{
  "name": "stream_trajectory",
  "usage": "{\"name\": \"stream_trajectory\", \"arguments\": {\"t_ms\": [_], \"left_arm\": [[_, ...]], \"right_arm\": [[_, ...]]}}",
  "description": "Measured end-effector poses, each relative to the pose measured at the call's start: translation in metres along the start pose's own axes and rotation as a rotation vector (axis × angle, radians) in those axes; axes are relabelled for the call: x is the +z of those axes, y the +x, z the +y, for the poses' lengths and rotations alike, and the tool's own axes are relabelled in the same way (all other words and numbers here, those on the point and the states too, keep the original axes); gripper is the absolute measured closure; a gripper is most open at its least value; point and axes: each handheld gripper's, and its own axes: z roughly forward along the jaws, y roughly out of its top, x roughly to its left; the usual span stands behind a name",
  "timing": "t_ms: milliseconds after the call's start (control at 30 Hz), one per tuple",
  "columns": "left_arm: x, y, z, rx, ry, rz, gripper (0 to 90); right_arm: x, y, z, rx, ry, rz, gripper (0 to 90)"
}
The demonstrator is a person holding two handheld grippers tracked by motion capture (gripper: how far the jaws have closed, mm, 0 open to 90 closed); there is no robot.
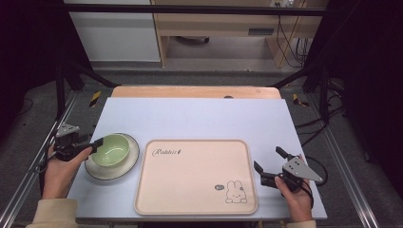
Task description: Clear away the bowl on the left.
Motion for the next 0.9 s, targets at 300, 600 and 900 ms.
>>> {"name": "stream_trajectory", "arguments": {"t_ms": [300,600,900], "left_arm": [[0.01,0.005,-0.01,-0.021,0.053,0.001,46.6],[0.016,0.003,-0.012,-0.02,0.089,0.012,56.1],[0.018,0.005,-0.016,-0.044,0.114,0.008,64.1]], "right_arm": [[0.0,0.0,0.0,0.003,0.001,0.0,4.6],[0.0,0.0,0.0,0.004,0.004,0.004,4.6],[0.0,0.001,0.0,0.004,0.005,0.006,4.6]]}}
